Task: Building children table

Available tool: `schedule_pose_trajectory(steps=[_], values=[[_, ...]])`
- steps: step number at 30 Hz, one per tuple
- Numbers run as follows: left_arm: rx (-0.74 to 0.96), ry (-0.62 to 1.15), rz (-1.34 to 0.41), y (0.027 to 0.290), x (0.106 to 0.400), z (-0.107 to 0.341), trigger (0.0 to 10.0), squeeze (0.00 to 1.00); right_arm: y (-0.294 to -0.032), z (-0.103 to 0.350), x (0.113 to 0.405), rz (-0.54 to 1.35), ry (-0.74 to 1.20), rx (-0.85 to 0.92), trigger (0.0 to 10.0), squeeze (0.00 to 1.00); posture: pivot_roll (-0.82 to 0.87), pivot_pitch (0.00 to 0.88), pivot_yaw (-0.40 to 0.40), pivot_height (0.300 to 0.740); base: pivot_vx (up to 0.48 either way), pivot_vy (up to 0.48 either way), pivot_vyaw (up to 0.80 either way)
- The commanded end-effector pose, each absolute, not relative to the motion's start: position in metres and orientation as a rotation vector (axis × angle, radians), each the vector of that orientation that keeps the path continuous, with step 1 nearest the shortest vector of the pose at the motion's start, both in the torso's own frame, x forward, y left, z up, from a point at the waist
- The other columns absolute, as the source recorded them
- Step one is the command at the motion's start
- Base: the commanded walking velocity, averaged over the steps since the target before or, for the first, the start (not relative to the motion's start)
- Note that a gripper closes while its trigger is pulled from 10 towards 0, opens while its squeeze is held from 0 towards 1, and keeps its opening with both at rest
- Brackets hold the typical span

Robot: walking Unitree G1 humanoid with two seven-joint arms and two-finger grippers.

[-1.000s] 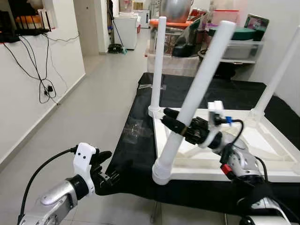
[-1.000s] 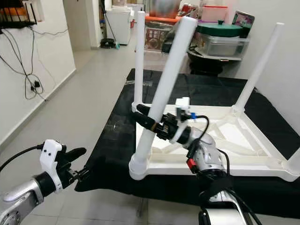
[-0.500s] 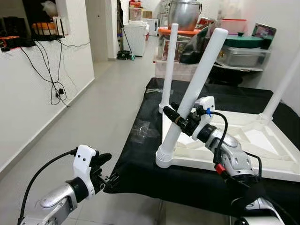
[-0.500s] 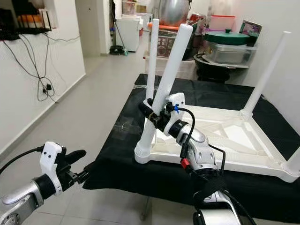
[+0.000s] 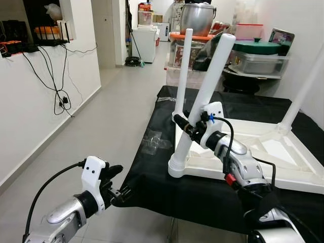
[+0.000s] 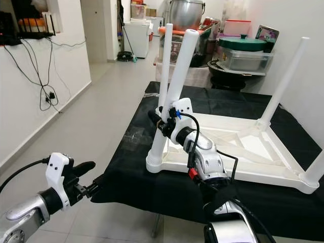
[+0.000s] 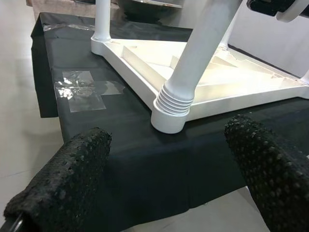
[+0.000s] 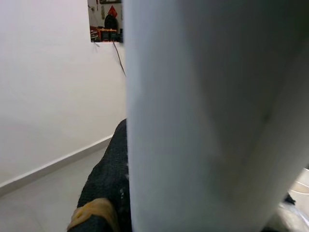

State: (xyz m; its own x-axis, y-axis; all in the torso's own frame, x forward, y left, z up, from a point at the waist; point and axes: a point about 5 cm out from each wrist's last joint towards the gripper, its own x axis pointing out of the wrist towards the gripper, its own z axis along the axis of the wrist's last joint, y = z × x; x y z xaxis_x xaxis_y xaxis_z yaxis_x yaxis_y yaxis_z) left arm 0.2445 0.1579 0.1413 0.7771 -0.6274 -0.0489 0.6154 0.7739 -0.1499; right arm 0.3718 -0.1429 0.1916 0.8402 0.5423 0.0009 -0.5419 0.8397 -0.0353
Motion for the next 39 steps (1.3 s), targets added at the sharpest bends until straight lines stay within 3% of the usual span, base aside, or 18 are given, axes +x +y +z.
schedule_pose_trajectory(steps=[1, 18, 27, 39], values=[[-0.132, 0.107, -0.667, 0.158, 0.244, 0.138, 10.0, 0.0, -0.152, 0.131, 0.361, 0.544, 0.265, -0.087, 0.0, 0.0, 0.08, 0.0, -0.06, 0.74, 0.0, 0.0, 0.0], [-0.14, 0.117, -0.671, 0.155, 0.244, 0.135, 10.0, 0.0, -0.141, 0.192, 0.377, 0.946, 0.201, -0.216, 0.0, 0.0, 0.09, 0.0, -0.072, 0.74, 0.0, 0.0, 0.0], [-0.142, 0.122, -0.663, 0.157, 0.242, 0.135, 10.0, 0.0, -0.142, 0.192, 0.377, 1.003, 0.2, -0.12, 0.0, 0.0, 0.1, 0.0, -0.077, 0.74, 0.0, 0.0, 0.0], [-0.144, 0.135, -0.668, 0.158, 0.241, 0.134, 10.0, 0.0, -0.164, 0.195, 0.384, 0.864, 0.101, 0.026, 0.0, 0.0, 0.1, 0.0, -0.07, 0.74, 0.0, 0.0, 0.0]])
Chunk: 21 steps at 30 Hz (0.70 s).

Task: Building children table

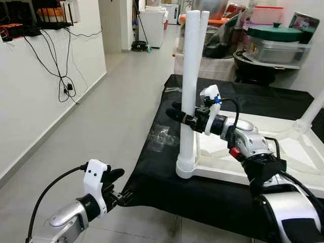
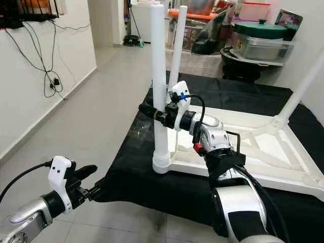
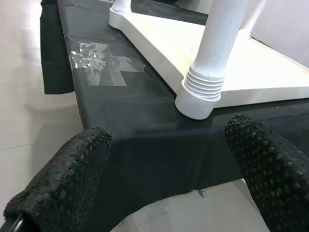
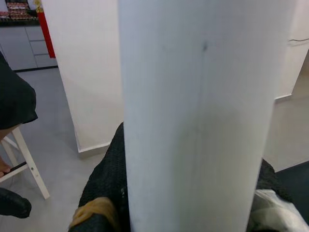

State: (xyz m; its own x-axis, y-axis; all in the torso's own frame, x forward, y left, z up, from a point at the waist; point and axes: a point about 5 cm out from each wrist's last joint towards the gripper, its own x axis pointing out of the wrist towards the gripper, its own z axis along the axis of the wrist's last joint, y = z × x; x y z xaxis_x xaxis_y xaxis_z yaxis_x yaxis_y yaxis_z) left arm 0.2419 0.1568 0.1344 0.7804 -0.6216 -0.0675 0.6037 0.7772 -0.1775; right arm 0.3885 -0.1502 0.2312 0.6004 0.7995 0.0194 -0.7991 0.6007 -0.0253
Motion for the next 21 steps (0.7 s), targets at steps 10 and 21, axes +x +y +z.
schedule_pose_trajectory(steps=[10, 21], values=[[-0.138, 0.136, -0.676, 0.159, 0.243, 0.135, 10.0, 0.0, -0.178, 0.187, 0.382, 0.794, 0.067, 0.081, 0.0, 0.0, 0.09, 0.0, -0.055, 0.74, 0.0, 0.0, 0.0], [-0.128, 0.142, -0.689, 0.16, 0.243, 0.135, 10.0, 0.0, -0.193, 0.175, 0.376, 0.699, 0.017, 0.175, 0.0, 0.0, 0.1, 0.0, -0.049, 0.74, 0.0, 0.0, 0.0]])
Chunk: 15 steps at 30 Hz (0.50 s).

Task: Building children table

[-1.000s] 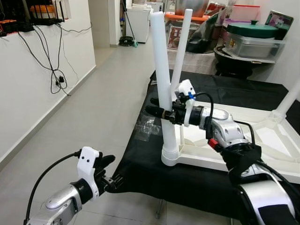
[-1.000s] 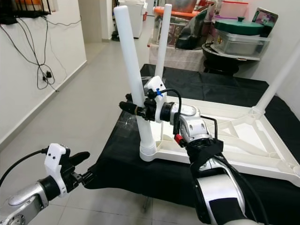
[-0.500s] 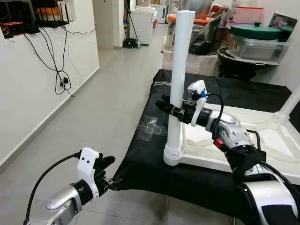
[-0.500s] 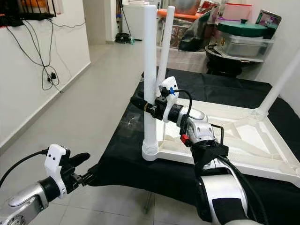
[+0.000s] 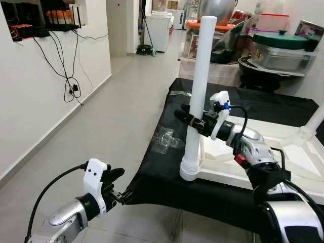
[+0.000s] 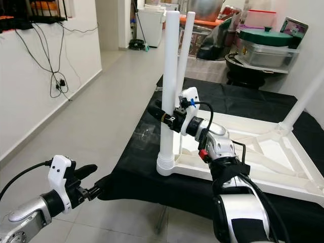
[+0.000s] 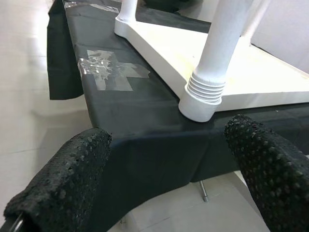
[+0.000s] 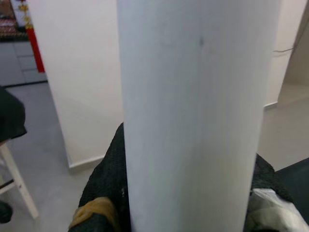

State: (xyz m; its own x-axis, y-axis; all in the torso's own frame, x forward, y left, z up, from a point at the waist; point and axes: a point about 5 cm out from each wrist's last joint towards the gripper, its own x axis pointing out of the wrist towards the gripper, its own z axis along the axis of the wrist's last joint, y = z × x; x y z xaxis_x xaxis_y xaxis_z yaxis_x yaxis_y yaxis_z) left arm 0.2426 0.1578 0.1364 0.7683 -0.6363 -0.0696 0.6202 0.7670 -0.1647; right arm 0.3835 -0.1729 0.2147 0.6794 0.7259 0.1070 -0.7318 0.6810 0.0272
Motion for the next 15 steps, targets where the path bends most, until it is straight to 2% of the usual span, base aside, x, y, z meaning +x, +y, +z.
schedule_pose_trajectory(steps=[1, 15], values=[[-0.127, 0.142, -0.689, 0.1599, 0.2432, 0.1353, 10.0, 0.0, -0.1955, 0.1741, 0.3754, 0.683, 0.007, 0.185, 0.0, 0.0, 0.1, 0.0, -0.049, 0.74, 0.0, 0.0, 0.0], [-0.121, 0.142, -0.692, 0.1602, 0.2438, 0.1345, 10.0, 0.0, -0.2001, 0.1642, 0.3668, 0.68, -0.035, 0.234, 0.0, 0.0, 0.1, 0.0, -0.045, 0.74, 0.0, 0.0, 0.0]])
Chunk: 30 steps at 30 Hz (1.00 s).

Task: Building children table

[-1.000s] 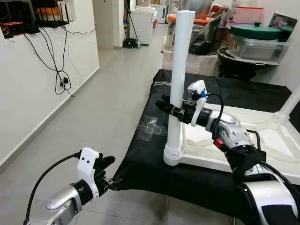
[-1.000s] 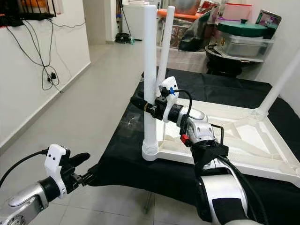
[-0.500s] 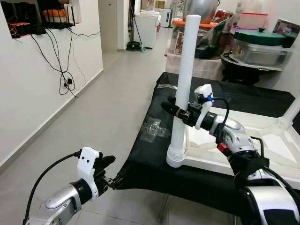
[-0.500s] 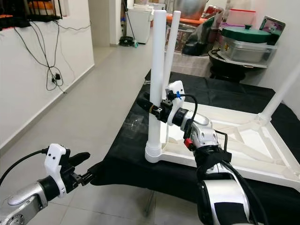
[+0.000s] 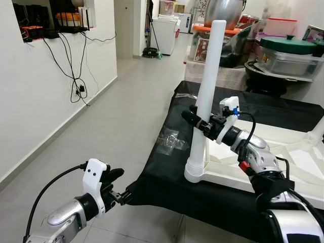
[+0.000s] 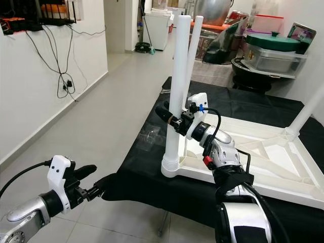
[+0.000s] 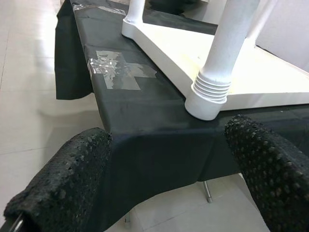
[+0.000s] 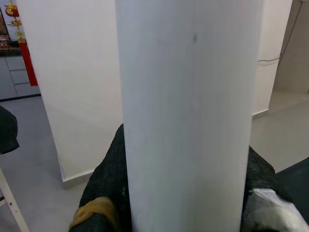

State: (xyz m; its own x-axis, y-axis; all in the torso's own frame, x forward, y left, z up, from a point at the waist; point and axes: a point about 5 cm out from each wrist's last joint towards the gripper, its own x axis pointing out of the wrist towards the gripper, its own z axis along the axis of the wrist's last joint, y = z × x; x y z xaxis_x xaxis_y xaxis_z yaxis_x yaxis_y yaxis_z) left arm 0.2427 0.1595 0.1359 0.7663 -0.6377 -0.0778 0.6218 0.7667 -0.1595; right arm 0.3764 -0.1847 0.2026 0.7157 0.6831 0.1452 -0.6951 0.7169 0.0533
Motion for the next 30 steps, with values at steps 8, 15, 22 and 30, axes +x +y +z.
schedule_pose_trajectory(steps=[8, 15, 22, 30], values=[[-0.107, 0.135, -0.677, 0.161, 0.245, 0.134, 10.0, 0.0, -0.194, 0.176, 0.37, 0.709, -0.037, -0.075, 0.0, 0.0, 0.1, 0.0, -0.044, 0.74, 0.0, 0.0, 0.0], [-0.109, 0.13, -0.675, 0.16, 0.247, 0.134, 10.0, 0.0, -0.169, 0.22, 0.368, 0.926, -0.117, -0.59, 0.0, 0.0, 0.08, 0.0, -0.044, 0.74, 0.0, 0.0, 0.0], [-0.119, 0.128, -0.671, 0.158, 0.247, 0.133, 10.0, 0.0, -0.146, 0.259, 0.363, 1.018, -0.267, -0.738, 0.0, 0.0, 0.09, 0.0, -0.056, 0.74, 0.0, 0.0, 0.0], [-0.127, 0.132, -0.667, 0.158, 0.244, 0.131, 10.0, 0.0, -0.15, 0.274, 0.366, 0.979, -0.287, -0.427, 0.0, 0.0, 0.08, 0.0, -0.06, 0.74, 0.0, 0.0, 0.0]])
